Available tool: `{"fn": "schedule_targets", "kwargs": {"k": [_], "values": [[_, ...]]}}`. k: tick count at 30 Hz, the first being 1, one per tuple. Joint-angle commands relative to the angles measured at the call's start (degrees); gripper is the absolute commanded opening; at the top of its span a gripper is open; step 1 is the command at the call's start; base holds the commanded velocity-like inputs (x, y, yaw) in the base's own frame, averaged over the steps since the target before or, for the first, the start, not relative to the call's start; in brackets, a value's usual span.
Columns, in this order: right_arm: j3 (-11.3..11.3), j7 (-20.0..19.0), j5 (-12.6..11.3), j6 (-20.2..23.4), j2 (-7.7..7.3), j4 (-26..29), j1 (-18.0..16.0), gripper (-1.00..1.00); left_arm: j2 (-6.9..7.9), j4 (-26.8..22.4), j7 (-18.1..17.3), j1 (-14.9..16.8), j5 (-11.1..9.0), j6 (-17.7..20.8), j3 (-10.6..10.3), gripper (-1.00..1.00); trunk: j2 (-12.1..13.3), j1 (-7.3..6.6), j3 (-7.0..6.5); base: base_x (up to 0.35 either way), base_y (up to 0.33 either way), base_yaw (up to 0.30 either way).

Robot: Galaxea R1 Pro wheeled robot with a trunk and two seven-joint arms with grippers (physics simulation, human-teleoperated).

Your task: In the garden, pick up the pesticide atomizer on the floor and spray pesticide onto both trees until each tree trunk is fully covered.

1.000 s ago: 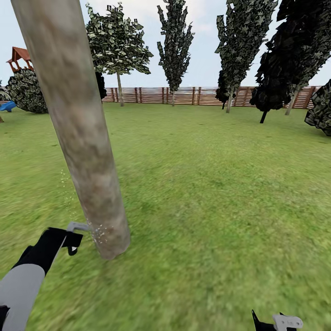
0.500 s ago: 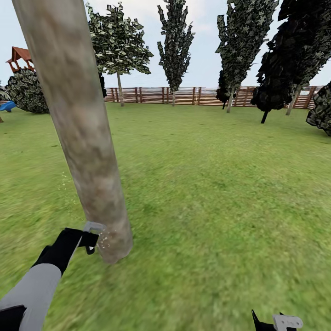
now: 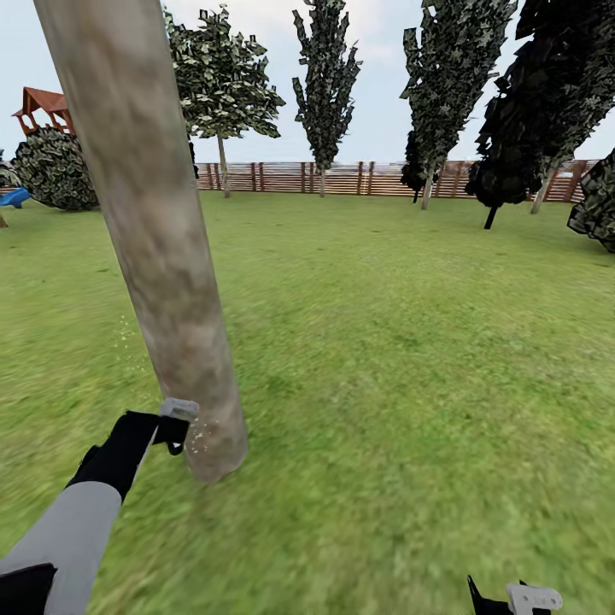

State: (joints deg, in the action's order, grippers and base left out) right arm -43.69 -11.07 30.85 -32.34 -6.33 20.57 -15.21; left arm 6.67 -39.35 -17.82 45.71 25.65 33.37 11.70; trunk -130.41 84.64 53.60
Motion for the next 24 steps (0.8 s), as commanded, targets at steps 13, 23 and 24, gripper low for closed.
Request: {"fn": "schedule_targets", "kwargs": {"k": [13, 23, 24], "values": [[0.01, 0.0, 0.0, 0.0, 0.0, 0.0, 0.0, 1.0, -1.6, -0.53, -0.59, 0.98, -0.11, 0.6, -1.07, -1.0, 0.0, 0.0, 0.0, 0.0, 0.0, 0.0], [0.01, 0.0, 0.0, 0.01, 0.0, 0.0, 0.0, 1.0, 1.75, -6.38, -8.68, 1.25, -0.08, 3.68, -1.33, -1.0, 0.0, 0.0, 0.0, -0.119, 0.0, 0.0], [0.01, 0.0, 0.0, 0.02, 0.0, 0.0, 0.0, 1.0, 0.93, -6.77, -8.72, 1.37, -0.07, 4.13, -1.39, -1.0, 0.0, 0.0, 0.0, -0.193, 0.0, 0.0]]}}
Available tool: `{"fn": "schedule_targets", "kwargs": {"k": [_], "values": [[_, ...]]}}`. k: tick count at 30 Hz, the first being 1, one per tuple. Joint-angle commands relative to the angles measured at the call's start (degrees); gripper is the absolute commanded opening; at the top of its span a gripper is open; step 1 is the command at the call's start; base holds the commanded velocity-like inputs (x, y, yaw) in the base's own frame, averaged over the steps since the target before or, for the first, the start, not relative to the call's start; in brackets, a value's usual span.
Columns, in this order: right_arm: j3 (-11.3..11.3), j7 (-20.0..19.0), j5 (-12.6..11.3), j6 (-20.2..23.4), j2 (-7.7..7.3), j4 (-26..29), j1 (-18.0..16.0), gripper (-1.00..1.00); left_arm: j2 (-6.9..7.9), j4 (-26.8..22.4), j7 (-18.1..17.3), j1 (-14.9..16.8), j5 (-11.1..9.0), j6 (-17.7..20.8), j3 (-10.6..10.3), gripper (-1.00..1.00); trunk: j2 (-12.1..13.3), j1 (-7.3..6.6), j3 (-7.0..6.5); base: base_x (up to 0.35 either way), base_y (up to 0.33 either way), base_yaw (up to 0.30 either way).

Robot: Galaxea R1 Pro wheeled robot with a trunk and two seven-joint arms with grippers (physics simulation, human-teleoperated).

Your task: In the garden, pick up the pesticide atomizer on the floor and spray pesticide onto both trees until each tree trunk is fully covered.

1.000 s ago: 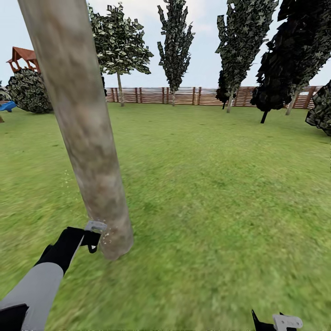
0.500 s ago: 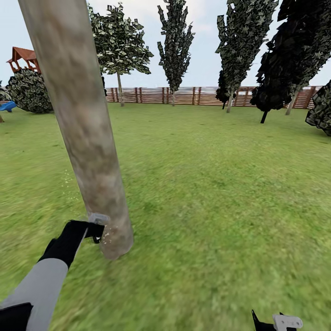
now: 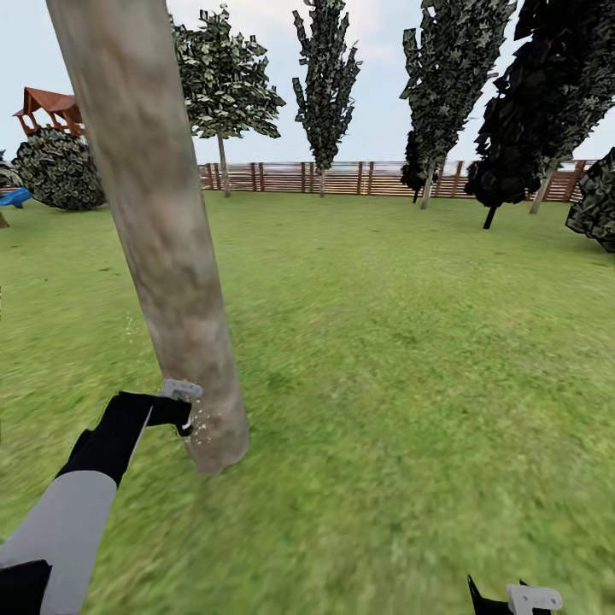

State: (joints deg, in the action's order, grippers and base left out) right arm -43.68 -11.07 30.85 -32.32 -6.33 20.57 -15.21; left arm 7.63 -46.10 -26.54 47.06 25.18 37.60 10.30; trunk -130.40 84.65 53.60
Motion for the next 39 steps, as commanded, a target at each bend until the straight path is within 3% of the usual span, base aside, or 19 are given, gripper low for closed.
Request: {"fn": "schedule_targets", "kwargs": {"k": [1, 3, 9, 16, 17, 19, 22, 36, 39], "values": [[0.0, 0.0, 0.0, -0.01, 0.0, 0.0, 0.0, 1.0, -0.72, -0.29, -0.05, 0.17, 0.39, 0.23, -0.06, -1.0, 0.0, 0.0, 0.0, -0.079, 0.0, 0.0], [0.0, 0.0, 0.0, -0.01, 0.0, 0.0, -0.01, 1.0, -0.9, -0.63, -0.08, 0.37, 0.4, 0.4, -0.03, -1.0, 0.0, 0.0, 0.0, -0.036, 0.0, 0.0], [0.0, 0.0, 0.0, -0.02, 0.0, 0.0, -0.01, 1.0, 0.45, -4.44, -0.25, 2.66, 0.36, 3.79, 0.49, -1.0, 0.0, 0.0, 0.0, -0.003, 0.0, 0.0], [-0.02, 0.0, 0.0, -0.01, 0.0, 0.0, 0.0, 1.0, 0.73, -5.05, -0.19, 2.08, 0.55, 4.06, 0.37, -1.0, 0.0, 0.0, 0.0, 0.0, 0.0, 0.0], [-0.01, 0.0, 0.0, 0.0, 0.0, 0.0, 0.0, 1.0, 1.05, -5.05, -0.19, 2.08, 0.6, 4.06, 0.44, -1.0, 0.0, 0.0, 0.0, 0.0, 0.0, 0.0], [-0.02, 0.0, 0.0, -0.02, 0.0, 0.0, 0.0, 1.0, 3.17, -5.05, -0.18, 2.07, 0.52, 4.06, 0.54, -1.0, 0.0, 0.0, 0.0, 0.0, 0.0, 0.0], [-0.04, 0.0, -0.01, -0.02, 0.0, 0.0, 0.0, 1.0, 3.81, -5.05, -0.18, 2.05, 0.58, 4.06, 0.51, -1.0, 0.0, 0.0, 0.0, 0.0, 0.0, 0.0], [-0.08, 0.0, 0.0, -0.02, 0.0, 0.0, 0.0, 1.0, 4.56, -4.9, 0.32, 1.35, 1.24, 3.99, 0.34, -1.0, 0.0, 0.0, 0.0, 0.0, 0.0, 0.0], [-0.05, 0.0, -0.07, -0.02, 0.0, 0.06, -0.02, 1.0, 4.67, -4.64, 2.27, 0.88, 1.21, 3.98, 0.34, -1.0, 0.0, 0.0, 0.0, 0.0, 0.0, 0.0]]}}
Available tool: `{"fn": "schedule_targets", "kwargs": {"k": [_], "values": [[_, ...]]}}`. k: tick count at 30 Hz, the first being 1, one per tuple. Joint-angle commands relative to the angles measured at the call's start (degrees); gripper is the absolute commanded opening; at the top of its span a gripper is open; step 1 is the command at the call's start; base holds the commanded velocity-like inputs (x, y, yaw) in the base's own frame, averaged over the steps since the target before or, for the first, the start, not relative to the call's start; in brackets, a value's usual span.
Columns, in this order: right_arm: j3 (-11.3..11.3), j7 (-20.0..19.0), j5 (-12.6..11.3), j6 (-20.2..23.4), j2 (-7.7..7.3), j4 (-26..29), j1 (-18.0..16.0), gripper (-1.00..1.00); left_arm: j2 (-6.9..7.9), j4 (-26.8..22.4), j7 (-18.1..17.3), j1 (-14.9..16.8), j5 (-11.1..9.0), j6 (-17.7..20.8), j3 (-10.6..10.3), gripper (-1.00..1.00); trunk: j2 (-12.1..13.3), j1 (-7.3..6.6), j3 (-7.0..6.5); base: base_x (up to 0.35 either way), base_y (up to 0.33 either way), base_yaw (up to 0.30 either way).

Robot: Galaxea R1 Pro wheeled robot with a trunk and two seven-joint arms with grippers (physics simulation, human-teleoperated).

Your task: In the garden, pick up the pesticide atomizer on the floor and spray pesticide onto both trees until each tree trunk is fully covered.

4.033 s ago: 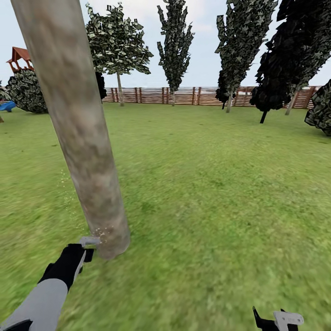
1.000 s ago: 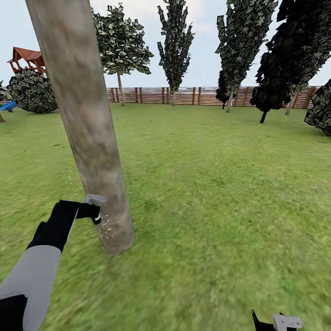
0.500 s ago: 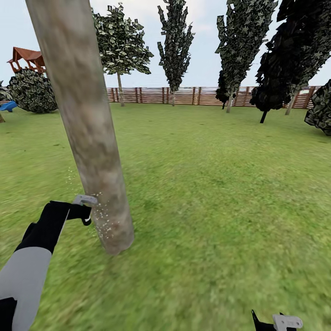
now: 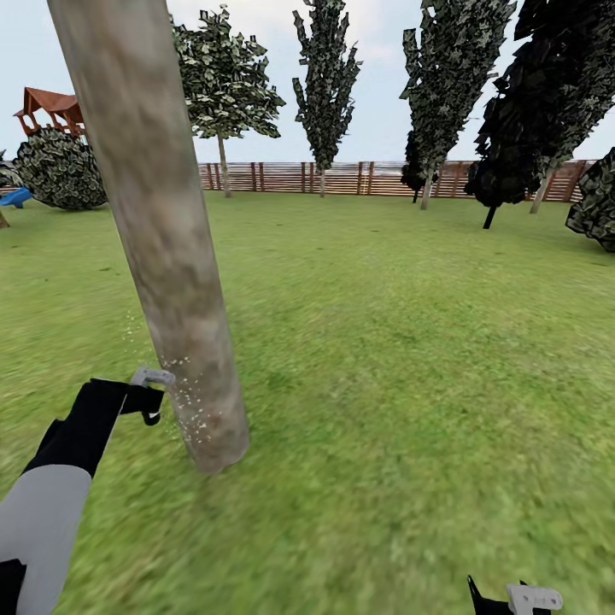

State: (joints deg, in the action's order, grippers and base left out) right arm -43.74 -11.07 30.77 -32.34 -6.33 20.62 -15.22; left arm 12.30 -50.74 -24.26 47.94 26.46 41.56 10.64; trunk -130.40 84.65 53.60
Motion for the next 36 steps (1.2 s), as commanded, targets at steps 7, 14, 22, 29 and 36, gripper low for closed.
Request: {"fn": "schedule_targets", "kwargs": {"k": [7, 14, 22, 29, 36], "values": [[0.05, 0.0, -0.01, 0.03, 0.0, -0.04, 0.02, 1.0, -0.6, 0.25, 0.52, -0.17, -0.21, -0.23, -0.1, -1.0, 0.0, 0.0, 0.0, 0.078, -0.191, 0.0], [0.06, 0.0, 0.07, 0.01, 0.0, -0.06, 0.0, 1.0, -0.65, -0.3, 0.61, -0.18, -0.44, -0.24, 0.15, -1.0, 0.0, 0.0, 0.0, 0.079, -0.266, 0.0], [0.06, 0.0, 0.08, 0.02, 0.0, -0.06, 0.0, 1.0, -0.69, -0.41, 0.62, -0.14, -0.5, -0.25, 0.17, -1.0, 0.0, 0.0, 0.0, -0.062, -0.274, 0.0], [0.06, 0.0, 0.07, 0.02, 0.0, -0.06, 0.02, 1.0, -0.53, -0.41, 0.62, -0.13, -0.44, -0.08, 0.35, -1.0, 0.0, 0.0, 0.0, 0.01, -0.275, 0.11], [0.06, 0.0, 0.05, 0.02, 0.0, -0.06, 0.01, 1.0, -0.26, -0.29, 0.78, -0.13, -0.28, -0.05, 2.49, -1.0, 0.0, 0.0, 0.0, 0.137, -0.268, 0.275]]}}
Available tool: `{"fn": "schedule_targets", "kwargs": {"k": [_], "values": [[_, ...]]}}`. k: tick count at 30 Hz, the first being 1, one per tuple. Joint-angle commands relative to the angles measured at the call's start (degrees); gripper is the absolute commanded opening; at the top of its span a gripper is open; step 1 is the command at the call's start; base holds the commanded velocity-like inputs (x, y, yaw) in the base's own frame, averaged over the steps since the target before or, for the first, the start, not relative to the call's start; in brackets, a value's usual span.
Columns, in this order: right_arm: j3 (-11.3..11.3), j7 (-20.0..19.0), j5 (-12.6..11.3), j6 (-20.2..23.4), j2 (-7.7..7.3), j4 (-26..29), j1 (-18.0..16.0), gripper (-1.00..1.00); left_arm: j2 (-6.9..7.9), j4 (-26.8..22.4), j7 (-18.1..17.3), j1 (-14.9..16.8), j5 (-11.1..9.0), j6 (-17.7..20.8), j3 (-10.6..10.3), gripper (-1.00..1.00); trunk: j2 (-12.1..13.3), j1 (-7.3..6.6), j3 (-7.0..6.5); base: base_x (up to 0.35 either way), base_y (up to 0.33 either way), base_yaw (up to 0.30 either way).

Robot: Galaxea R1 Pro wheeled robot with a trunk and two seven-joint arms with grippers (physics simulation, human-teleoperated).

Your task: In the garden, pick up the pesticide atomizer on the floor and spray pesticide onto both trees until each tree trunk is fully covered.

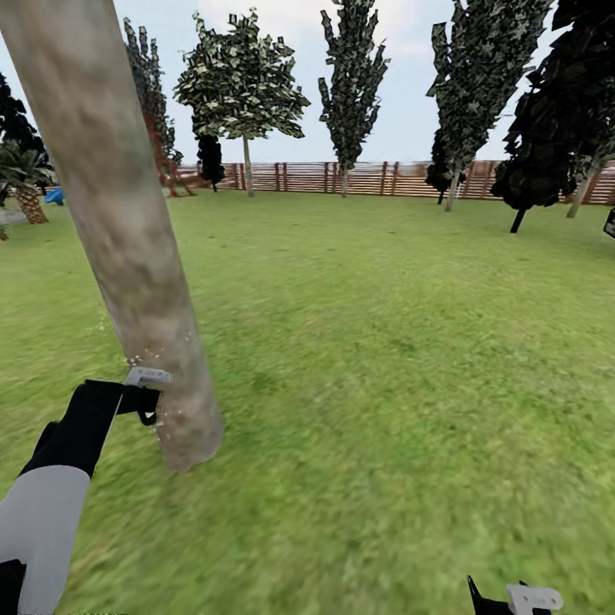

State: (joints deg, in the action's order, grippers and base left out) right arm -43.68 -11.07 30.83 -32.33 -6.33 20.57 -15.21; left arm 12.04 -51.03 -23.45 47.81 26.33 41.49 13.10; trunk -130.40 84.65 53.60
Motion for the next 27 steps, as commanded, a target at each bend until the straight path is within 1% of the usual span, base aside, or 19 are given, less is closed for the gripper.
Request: {"fn": "schedule_targets", "kwargs": {"k": [1, 2, 4, 5, 10, 13, 17, 19, 21, 23, 27], "values": [[0.0, 0.0, -0.01, -0.01, 0.0, 0.0, 0.0, 1.0, 0.0, 0.17, 0.08, 0.0, -0.11, 0.01, 0.66, -1.0, 0.0, 0.0, 0.0, 0.177, -0.246, 0.27], [0.0, 0.0, -0.04, 0.0, 0.0, 0.03, 0.0, 1.0, -0.03, 0.43, 0.6, -0.01, -0.08, 0.01, 0.98, -1.0, 0.0, 0.0, 0.0, 0.191, -0.237, 0.172], [-0.05, 0.0, -0.06, -0.01, 0.0, 0.08, -0.02, 1.0, -0.33, 0.87, 4.27, -0.02, -0.11, 0.0, 1.2, -1.0, 0.0, 0.0, 0.0, 0.204, -0.228, 0.047], [-0.07, 0.0, -0.06, -0.02, -0.02, 0.09, -0.01, 1.0, -0.4, 0.91, 5.17, -0.01, -0.15, 0.0, 1.22, -1.0, 0.0, 0.0, 0.0, 0.209, -0.225, 0.008], [-0.09, 0.0, -0.07, -0.02, -0.06, 0.09, 0.0, 1.0, -0.44, 1.01, 5.59, -0.03, -0.31, 0.0, 1.25, -1.0, 0.0, 0.0, 0.0, 0.086, -0.254, 0.002], [-0.02, 0.0, -0.07, -0.02, -0.03, 0.05, 0.0, 1.0, -0.36, 1.02, 5.69, -0.08, -0.24, 0.02, 1.31, -1.0, 0.0, 0.0, 0.0, -0.122, -0.256, 0.014], [0.0, 0.0, -0.07, -0.02, 0.0, 0.01, 0.0, 1.0, -0.3, 1.04, 5.75, -0.09, -0.17, 0.08, 1.35, -1.0, 0.0, 0.0, 0.0, -0.186, -0.238, 0.209], [0.0, 0.0, -0.07, -0.02, 0.0, 0.04, -0.01, 1.0, -0.21, 1.13, 5.96, -2.51, -0.15, 0.04, 1.4, -1.0, 0.0, 0.0, 0.0, -0.01, -0.259, 0.271], [0.0, 0.0, -0.07, -0.02, 0.0, 0.06, -0.01, 1.0, -0.19, 1.17, 7.04, -4.06, -0.14, 0.01, 1.4, -1.0, 0.0, 0.0, 0.0, 0.122, -0.243, 0.276], [0.0, 0.0, -0.07, -0.02, 0.0, 0.07, -0.03, 1.0, -0.28, 1.19, 8.83, -4.78, -0.29, 0.0, 1.4, -1.0, 0.0, 0.0, 0.0, 0.191, -0.226, 0.277], [0.0, 0.0, -0.07, -0.02, 0.0, 0.07, -0.01, 1.0, -0.51, 2.03, 9.36, -5.0, -0.65, -0.05, 1.41, -1.0, 0.0, 0.0, 0.0, 0.221, -0.209, 0.237]]}}
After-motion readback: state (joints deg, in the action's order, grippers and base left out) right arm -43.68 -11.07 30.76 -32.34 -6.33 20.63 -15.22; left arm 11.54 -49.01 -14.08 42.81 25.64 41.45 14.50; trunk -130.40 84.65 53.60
